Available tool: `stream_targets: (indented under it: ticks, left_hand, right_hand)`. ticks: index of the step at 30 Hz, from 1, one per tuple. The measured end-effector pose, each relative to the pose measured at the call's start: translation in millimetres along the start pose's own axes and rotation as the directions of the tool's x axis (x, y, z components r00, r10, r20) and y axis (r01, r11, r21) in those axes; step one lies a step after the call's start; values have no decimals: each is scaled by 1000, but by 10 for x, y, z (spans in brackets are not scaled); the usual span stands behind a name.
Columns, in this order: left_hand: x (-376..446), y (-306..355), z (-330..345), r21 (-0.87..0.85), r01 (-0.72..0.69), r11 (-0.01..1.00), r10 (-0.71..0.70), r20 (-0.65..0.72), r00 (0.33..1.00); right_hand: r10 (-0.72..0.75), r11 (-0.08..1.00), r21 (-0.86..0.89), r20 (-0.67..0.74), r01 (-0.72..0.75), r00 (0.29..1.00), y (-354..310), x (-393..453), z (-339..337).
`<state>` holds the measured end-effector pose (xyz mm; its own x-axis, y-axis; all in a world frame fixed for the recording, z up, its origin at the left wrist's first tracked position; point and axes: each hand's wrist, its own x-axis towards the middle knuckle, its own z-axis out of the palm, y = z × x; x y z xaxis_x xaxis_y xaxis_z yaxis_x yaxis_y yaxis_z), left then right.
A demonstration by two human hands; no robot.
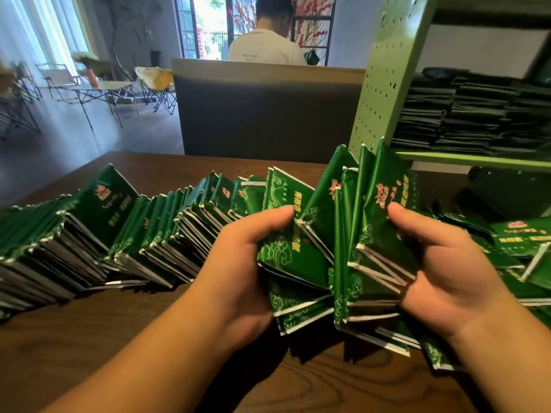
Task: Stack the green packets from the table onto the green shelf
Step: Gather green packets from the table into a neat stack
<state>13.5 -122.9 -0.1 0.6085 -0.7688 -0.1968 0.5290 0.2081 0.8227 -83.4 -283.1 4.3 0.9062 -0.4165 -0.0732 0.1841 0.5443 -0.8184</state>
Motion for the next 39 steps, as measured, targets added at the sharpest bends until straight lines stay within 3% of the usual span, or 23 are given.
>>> stream_targets:
  ticks: [5,8,11,16,20,30,34,39]
  left_hand:
    - [62,-17,-22,9,-9,1000,9,3,1000]
    - [41,-22,-17,41,-15,999,12,79,997]
    - [55,-56,-16,110,-91,990,87,40,995]
    - [90,-46,-27,65,-113,992,118,-79,990]
    - [91,-55,-25,65,-141,988,146,-72,987]
    - [83,-84,-22,80,-201,976,201,9,980]
    - [94,-99,-20,107,-228,968,232,-25,972]
    - [134,-136,-64,332,-336,881,396,-130,909]
  right_hand:
    - [-42,996,-77,-6,41,999,7,21,-37]
    - [-52,985,-163,53,60,997,8,-13,-11]
    - [-43,977,-206,69,57,997,31,-11,-4]
    - [-63,997,-40,16,64,998,23,40,-5]
    - [-37,995,93,-36,40,999,4,94,-63]
    - [35,996,87,-81,-28,996,29,88,-56]
    - [6,990,140,-69,3,998,0,59,-40]
    - [-20,987,162,-15,22,1000,-26,55,-103]
